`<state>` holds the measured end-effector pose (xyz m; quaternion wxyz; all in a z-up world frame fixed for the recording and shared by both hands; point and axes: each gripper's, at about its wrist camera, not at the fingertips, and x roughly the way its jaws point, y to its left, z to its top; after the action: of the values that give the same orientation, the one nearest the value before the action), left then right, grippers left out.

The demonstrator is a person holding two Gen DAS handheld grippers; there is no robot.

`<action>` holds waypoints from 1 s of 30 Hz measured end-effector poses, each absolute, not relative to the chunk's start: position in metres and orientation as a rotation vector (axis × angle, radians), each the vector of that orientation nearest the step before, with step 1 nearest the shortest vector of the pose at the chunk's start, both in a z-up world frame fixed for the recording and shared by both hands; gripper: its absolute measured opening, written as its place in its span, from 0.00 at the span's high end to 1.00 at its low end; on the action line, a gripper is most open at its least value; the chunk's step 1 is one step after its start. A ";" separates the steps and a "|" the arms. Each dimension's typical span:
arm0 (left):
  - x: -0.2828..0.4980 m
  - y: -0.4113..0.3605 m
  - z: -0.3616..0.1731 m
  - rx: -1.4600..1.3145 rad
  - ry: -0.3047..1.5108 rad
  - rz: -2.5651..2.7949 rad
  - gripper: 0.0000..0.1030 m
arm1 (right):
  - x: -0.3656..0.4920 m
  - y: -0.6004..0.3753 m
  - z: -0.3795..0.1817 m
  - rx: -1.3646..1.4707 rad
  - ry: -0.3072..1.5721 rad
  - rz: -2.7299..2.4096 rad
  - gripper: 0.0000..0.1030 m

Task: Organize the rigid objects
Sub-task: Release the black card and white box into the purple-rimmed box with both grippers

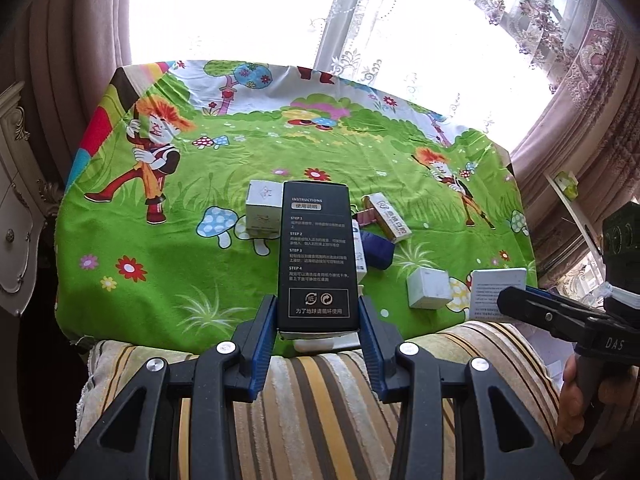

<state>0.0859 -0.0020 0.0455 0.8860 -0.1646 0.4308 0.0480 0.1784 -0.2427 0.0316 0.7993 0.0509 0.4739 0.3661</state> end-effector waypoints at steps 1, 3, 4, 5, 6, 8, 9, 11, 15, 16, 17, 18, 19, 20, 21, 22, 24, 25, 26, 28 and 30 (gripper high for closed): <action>0.087 -0.010 0.046 -0.340 0.897 0.079 0.61 | 0.176 -0.250 0.034 0.111 1.007 0.774 0.14; 0.089 -0.027 0.049 -0.338 0.898 0.030 0.61 | 0.171 -0.269 0.037 0.117 0.988 0.749 0.14; 0.091 -0.036 0.050 -0.335 0.896 0.004 0.61 | 0.169 -0.278 0.038 0.123 0.982 0.732 0.14; 0.092 -0.045 0.052 -0.331 0.894 -0.021 0.61 | 0.168 -0.287 0.039 0.128 0.975 0.711 0.14; 0.094 -0.054 0.053 -0.329 0.895 -0.046 0.61 | 0.167 -0.297 0.040 0.130 0.968 0.688 0.14; 0.097 -0.072 0.053 -0.327 0.904 -0.100 0.61 | 0.163 -0.316 0.042 0.138 0.951 0.647 0.14; 0.098 -0.080 0.052 -0.329 0.909 -0.126 0.61 | 0.162 -0.327 0.043 0.140 0.941 0.622 0.14; 0.101 -0.097 0.052 -0.338 0.923 -0.184 0.61 | 0.160 -0.347 0.046 0.137 0.922 0.567 0.14; 0.107 -0.132 0.050 -0.360 0.957 -0.300 0.61 | 0.157 -0.389 0.050 0.141 0.890 0.451 0.14; 0.109 -0.141 0.050 -0.363 0.963 -0.329 0.61 | 0.156 -0.400 0.051 0.140 0.882 0.416 0.14; 0.110 -0.151 0.050 -0.365 0.969 -0.356 0.61 | 0.155 -0.410 0.051 0.137 0.875 0.383 0.14; 0.112 -0.160 0.050 -0.365 0.978 -0.381 0.61 | 0.154 -0.418 0.052 0.134 0.868 0.355 0.14; 0.113 -0.169 0.050 -0.366 0.987 -0.406 0.61 | 0.153 -0.428 0.052 0.131 0.863 0.326 0.14; 0.114 -0.178 0.049 -0.368 0.995 -0.430 0.61 | 0.152 -0.436 0.053 0.126 0.859 0.296 0.14; 0.116 -0.187 0.049 -0.367 1.001 -0.452 0.61 | 0.150 -0.445 0.053 0.119 0.853 0.265 0.14; 0.116 -0.195 0.049 -0.363 1.006 -0.471 0.61 | 0.149 -0.453 0.053 0.112 0.847 0.237 0.14; 0.117 -0.210 0.050 -0.356 1.014 -0.504 0.61 | 0.146 -0.467 0.053 0.101 0.840 0.184 0.14; 0.118 -0.215 0.050 -0.358 1.019 -0.518 0.61 | 0.146 -0.474 0.052 0.099 0.838 0.160 0.14; 0.119 -0.221 0.050 -0.359 1.022 -0.530 0.60 | 0.145 -0.481 0.052 0.100 0.837 0.136 0.14; 0.122 -0.232 0.051 -0.350 1.019 -0.551 0.60 | 0.143 -0.492 0.052 0.105 0.834 0.098 0.14; 0.123 -0.240 0.053 -0.343 1.010 -0.577 0.59 | 0.142 -0.500 0.053 0.109 0.826 0.066 0.14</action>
<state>0.1228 -0.2402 0.0527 0.8218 -0.1610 0.4745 -0.2712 0.1419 -0.5002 0.0531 0.9140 0.0531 0.4010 0.0319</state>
